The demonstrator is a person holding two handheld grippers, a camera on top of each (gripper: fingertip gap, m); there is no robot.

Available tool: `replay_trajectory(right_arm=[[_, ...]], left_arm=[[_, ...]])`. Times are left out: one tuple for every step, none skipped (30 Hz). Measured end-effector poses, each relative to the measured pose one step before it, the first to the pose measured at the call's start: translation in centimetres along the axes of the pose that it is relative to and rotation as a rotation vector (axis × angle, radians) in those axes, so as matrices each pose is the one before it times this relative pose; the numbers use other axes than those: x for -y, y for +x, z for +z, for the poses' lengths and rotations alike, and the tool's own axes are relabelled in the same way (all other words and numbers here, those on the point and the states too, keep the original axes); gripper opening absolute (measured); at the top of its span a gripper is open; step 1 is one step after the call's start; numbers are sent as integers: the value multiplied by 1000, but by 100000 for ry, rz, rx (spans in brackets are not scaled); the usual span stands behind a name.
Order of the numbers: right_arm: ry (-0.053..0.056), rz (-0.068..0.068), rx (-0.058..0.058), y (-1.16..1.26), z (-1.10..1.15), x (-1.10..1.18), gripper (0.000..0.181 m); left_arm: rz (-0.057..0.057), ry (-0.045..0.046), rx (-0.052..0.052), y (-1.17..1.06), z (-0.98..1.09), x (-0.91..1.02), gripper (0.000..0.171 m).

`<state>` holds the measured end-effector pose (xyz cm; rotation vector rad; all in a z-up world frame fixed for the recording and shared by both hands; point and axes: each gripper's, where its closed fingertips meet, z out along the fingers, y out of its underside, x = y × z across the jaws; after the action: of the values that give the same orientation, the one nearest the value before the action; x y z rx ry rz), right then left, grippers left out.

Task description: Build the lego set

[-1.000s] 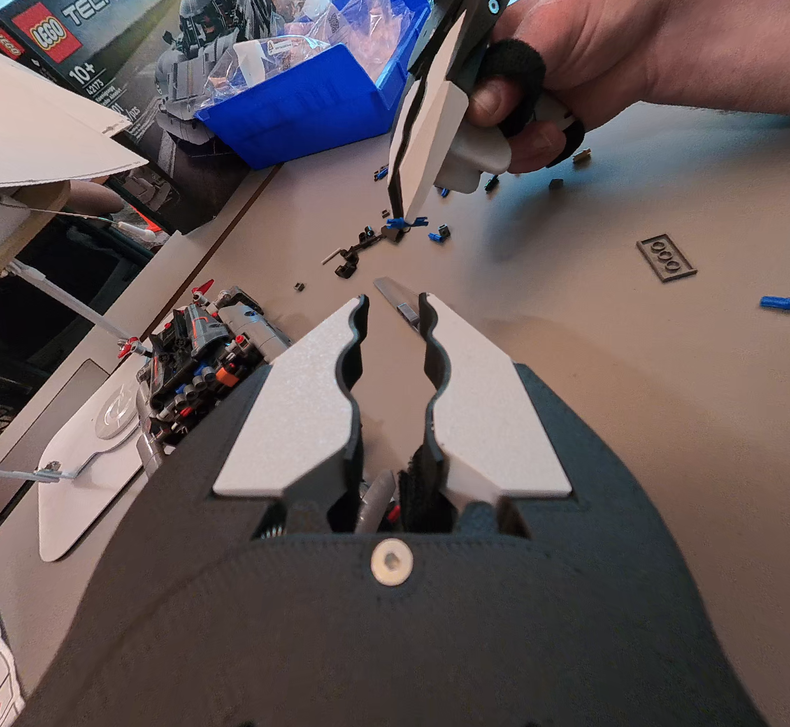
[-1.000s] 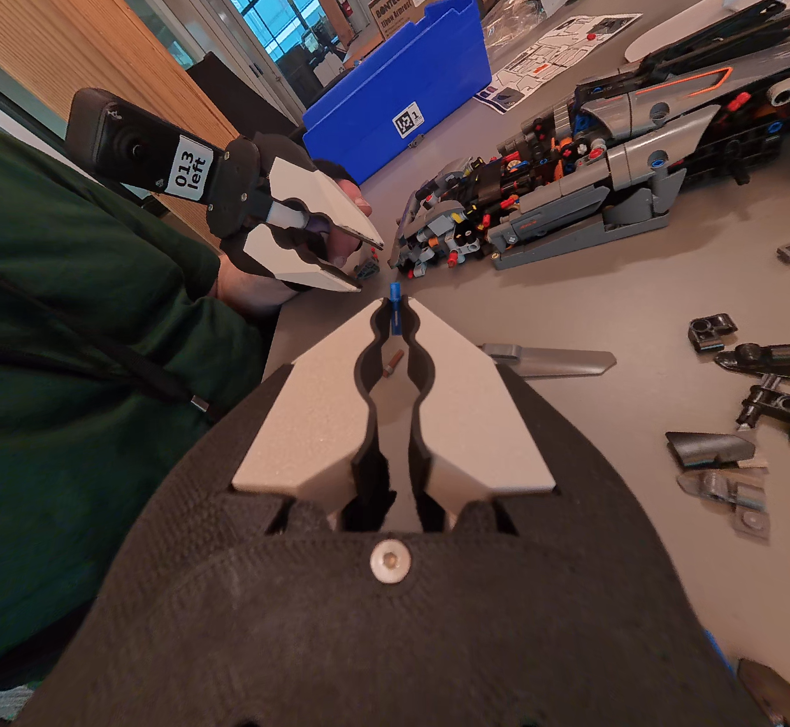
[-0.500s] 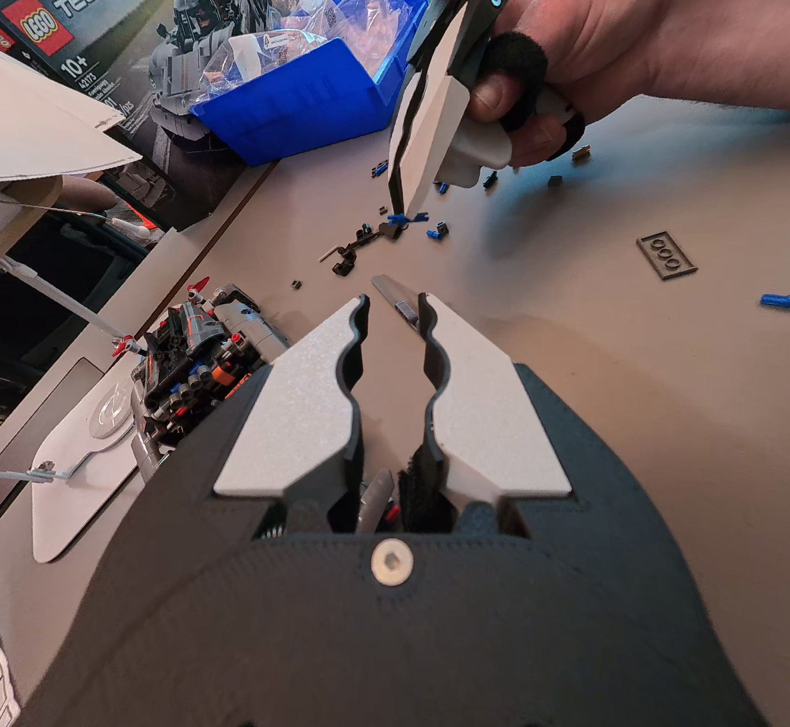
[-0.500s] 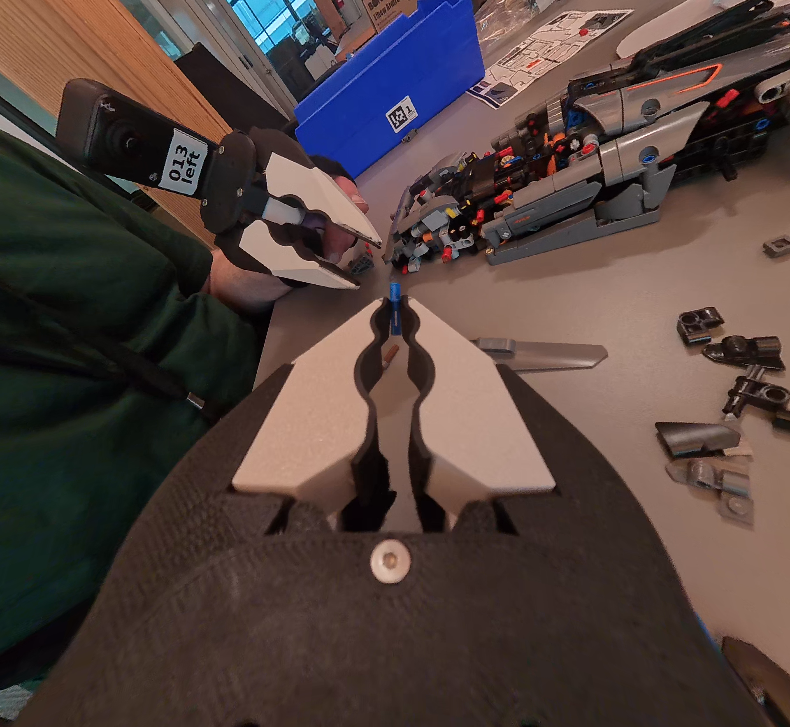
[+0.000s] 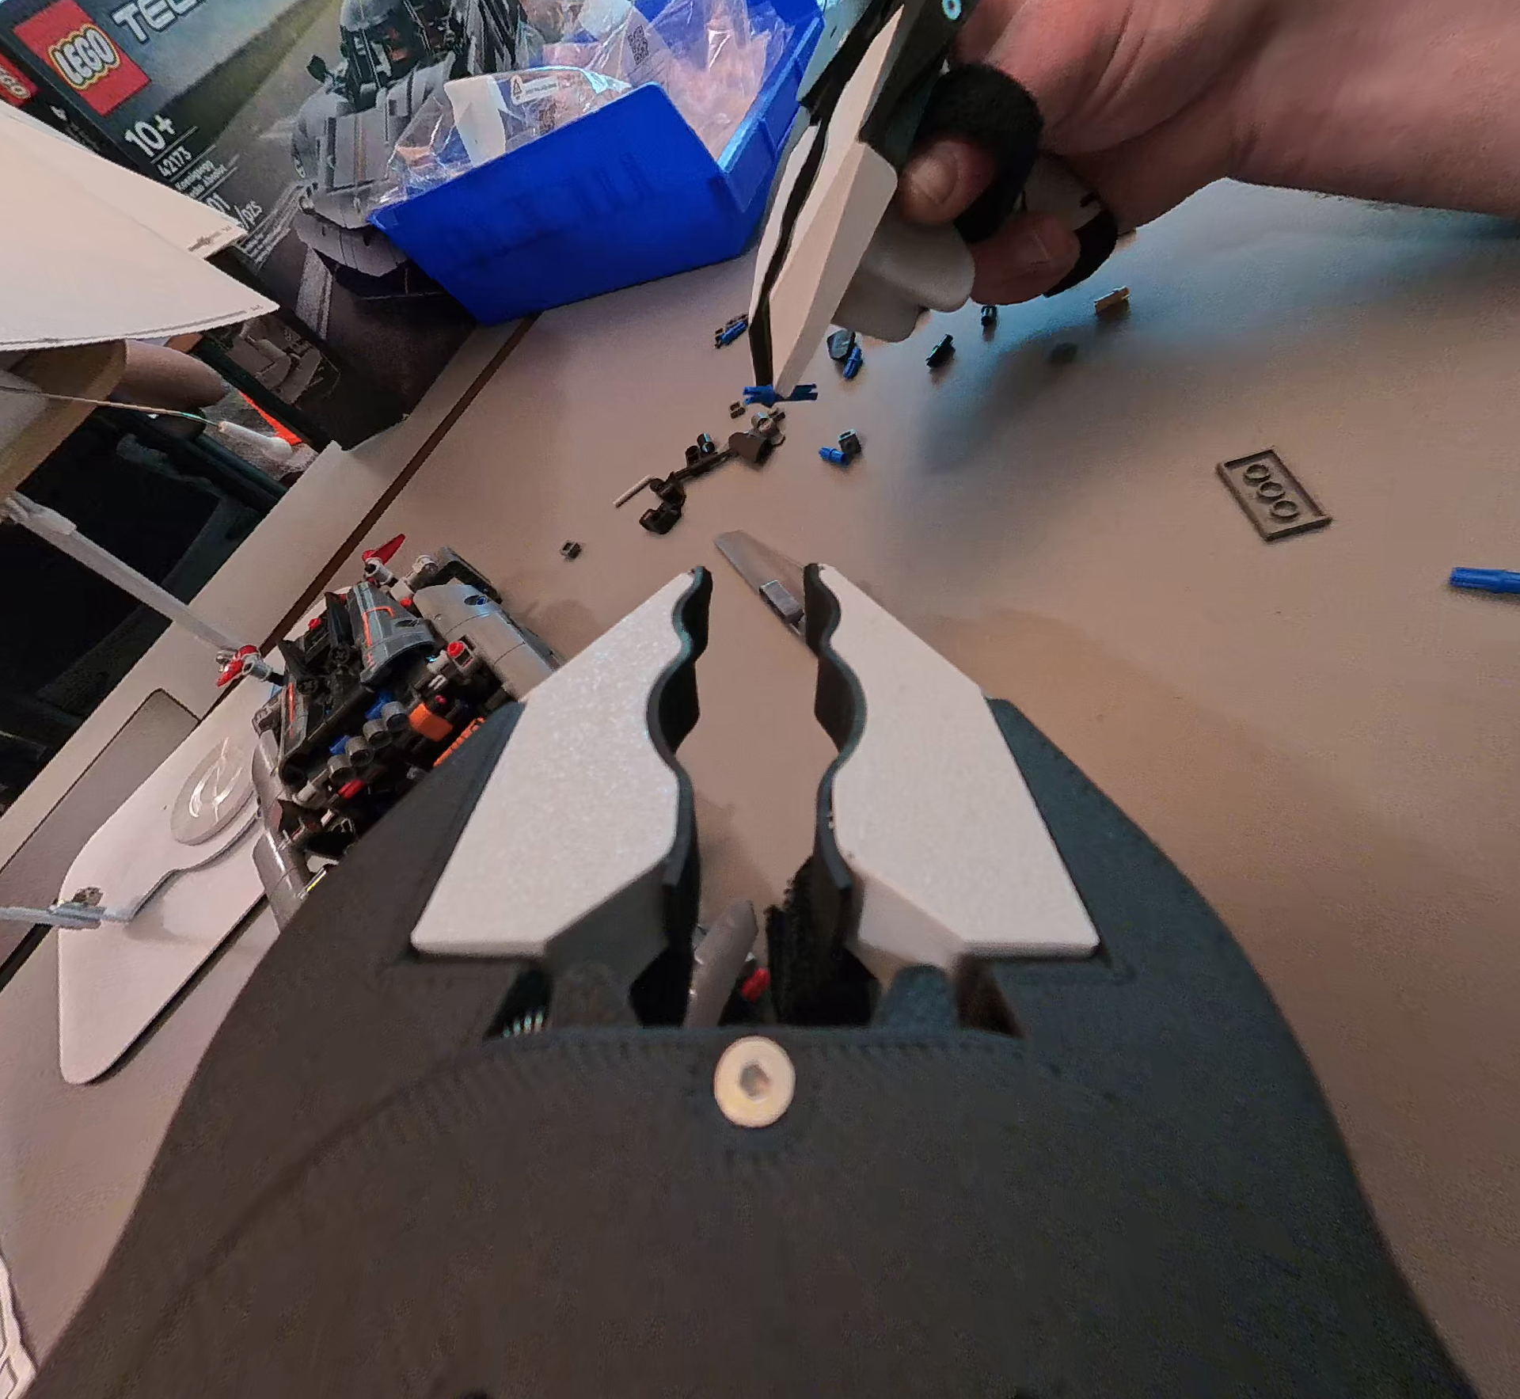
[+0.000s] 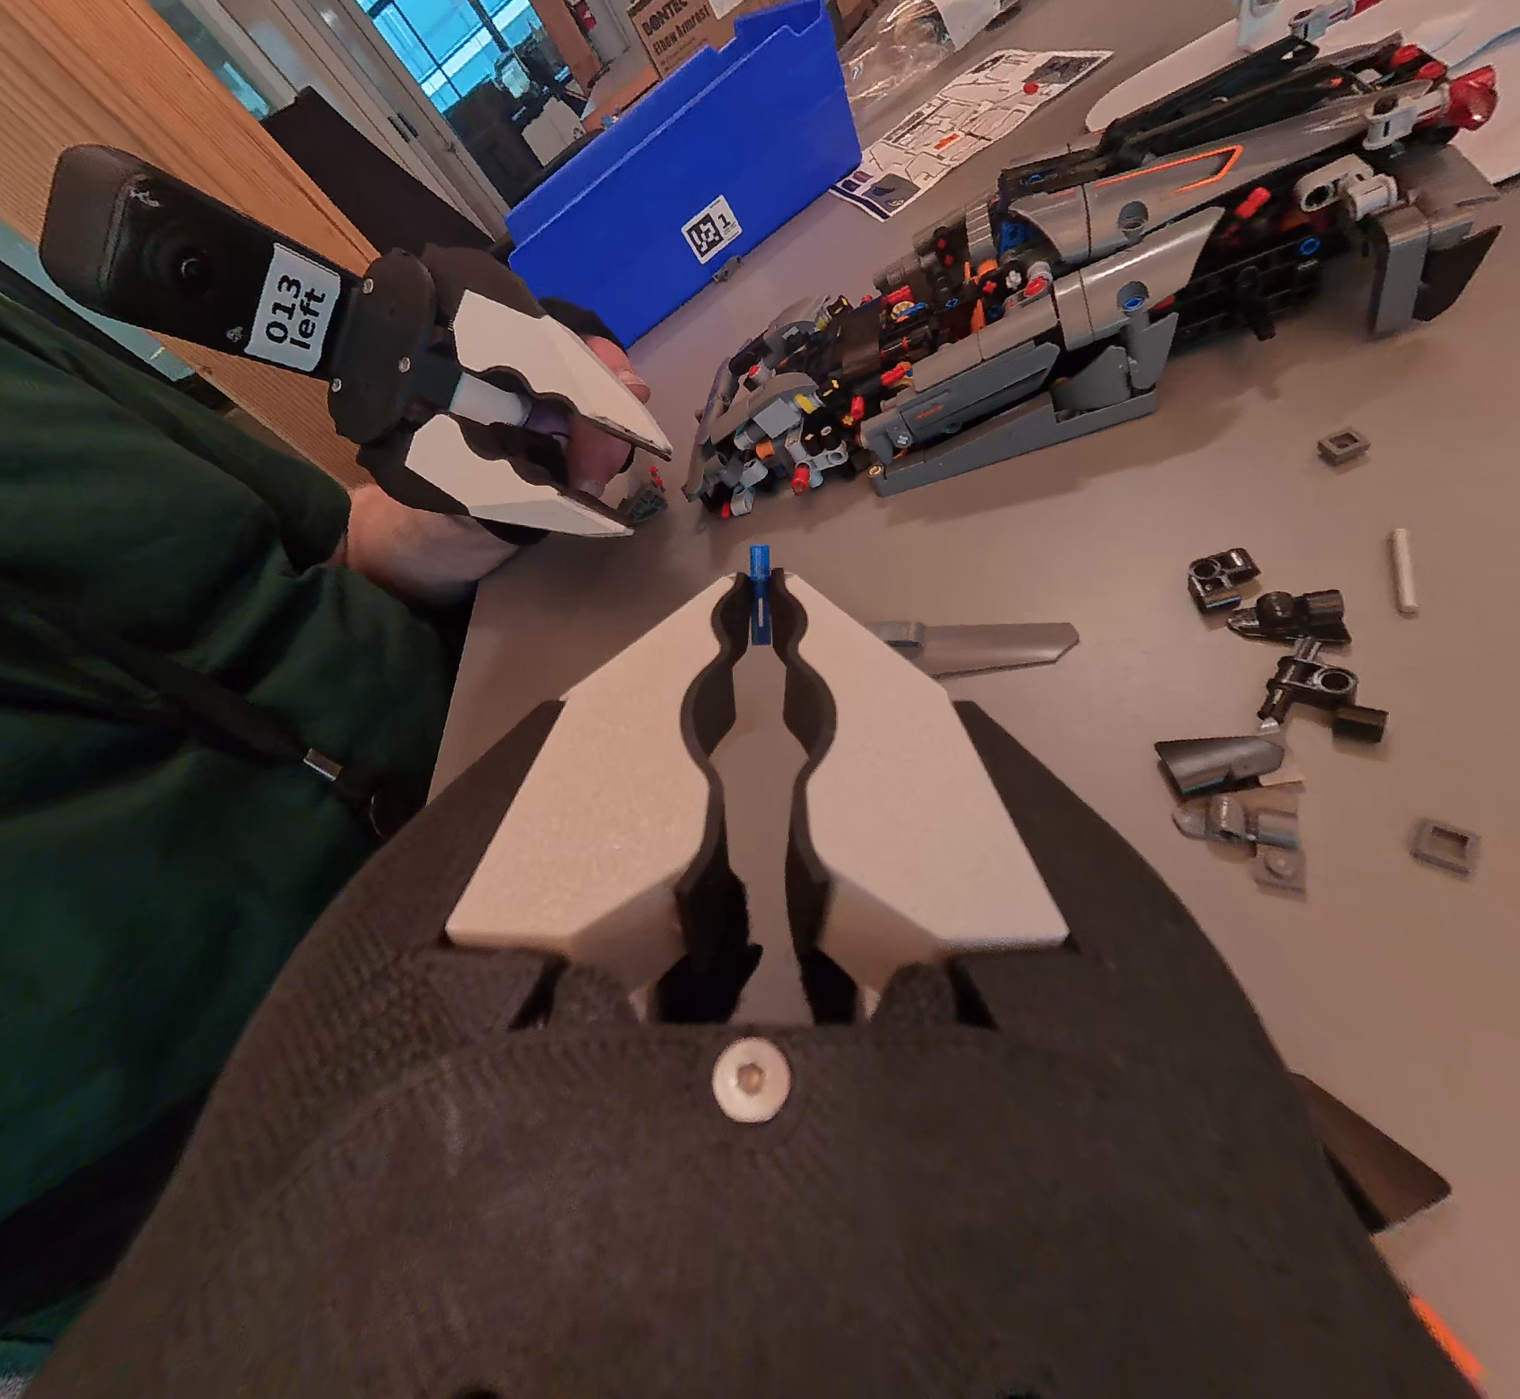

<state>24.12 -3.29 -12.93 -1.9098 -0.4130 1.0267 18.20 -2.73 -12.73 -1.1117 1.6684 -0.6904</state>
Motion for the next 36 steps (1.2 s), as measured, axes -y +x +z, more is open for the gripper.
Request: replay_trajectory(right_arm=[[119,67,-32,55,-43,-14,2],[418,-248,483,-51,-35,51,2],[582,-507,662,-119,-29,97,2],[437,-504,574,-102,-23,73,2],[202,-320,266,-38,-15,31,2],[21,-77,48,7,-21,-22,2],[-12,126,23,30,-14,-40,2],[74,190,13,33,-26,-17,2],[154,109,59,28,-23,2,2],[222,-70,318,-36,-9,15,2],[273,-235,345,-55,-10,41,2],[200,-231,238,-40,-1,35,2],[82,-120,28,-14,3,0,2],[81,-7,-57,7,2,-2,2],[103,121,59,-1,3,-1,2],[52,160,9,8,2,-17,2],[-83,80,-191,37,4,-24,2],[-54,-16,-94,13,6,-17,2],[63,-102,201,-38,5,11,2],[50,-155,76,-23,-12,14,2],[-33,-135,-126,5,-4,6,2],[3,-38,-147,11,-21,0,2],[56,33,-44,15,-26,7,2],[-10,28,-12,-1,-14,-5,2],[-19,-69,-122,10,-23,-3,2],[5,-10,-18,-13,-9,13,2],[-2,-21,13,-12,-8,3,2],[-88,-117,-59,-16,-2,6,2],[-122,-184,-133,-9,0,-14,2],[-82,-154,-61,-13,-2,7,2],[37,-103,15,-28,-7,19,2],[28,-78,3,-18,-13,11,2],[37,-91,-31,-17,-15,21,2],[-4,-47,-63,1,-8,3,2],[-29,44,-4,8,-8,-11,2],[24,41,-27,7,-6,5,2]], left_arm=[[-161,155,-55,-4,-23,20,21],[-85,169,40,-32,-22,17,21],[-115,177,-15,-13,-22,23,21],[-129,179,-41,1,-22,27,21],[-33,193,-104,15,-9,29,21],[-23,102,-174,45,-3,19,21],[22,8,-163,42,12,4,21],[114,-15,-137,55,13,1,21],[144,2,-78,41,2,8,21],[80,20,-31,31,-6,4,21],[27,66,20,1,-9,18,21],[7,112,68,-11,-24,14,21],[-9,115,97,-17,-36,19,21],[-50,79,111,-35,-29,9,21],[-16,69,143,-41,-39,5,21],[13,64,62,-18,-36,0,21],[-9,-5,-18,9,-16,-16,21],[14,-86,-20,2,-8,-36,21],[58,-95,-8,5,0,-30,21],[7,-25,-6,0,-2,-4,21],[-57,25,-55,3,2,-1,21],[-4,7,-14,1,10,4,21],[37,-17,1,9,11,-3,21],[34,5,-22,9,9,8,21],[7,-37,-89,23,19,-3,21],[12,-131,-88,21,29,-33,21],[46,-140,4,10,25,-22,21],[5,-60,-48,0,9,-18,21],[-83,-64,-91,15,22,-23,21],[-99,-127,-80,6,18,-36,21],[-49,-144,-27,-10,22,-27,21],[19,-71,10,0,8,-15,21],[46,3,-47,15,13,0,21],[10,-44,-104,16,19,-8,20],[42,-148,-35,16,24,-23,20],[81,-122,-14,11,17,-23,21]])
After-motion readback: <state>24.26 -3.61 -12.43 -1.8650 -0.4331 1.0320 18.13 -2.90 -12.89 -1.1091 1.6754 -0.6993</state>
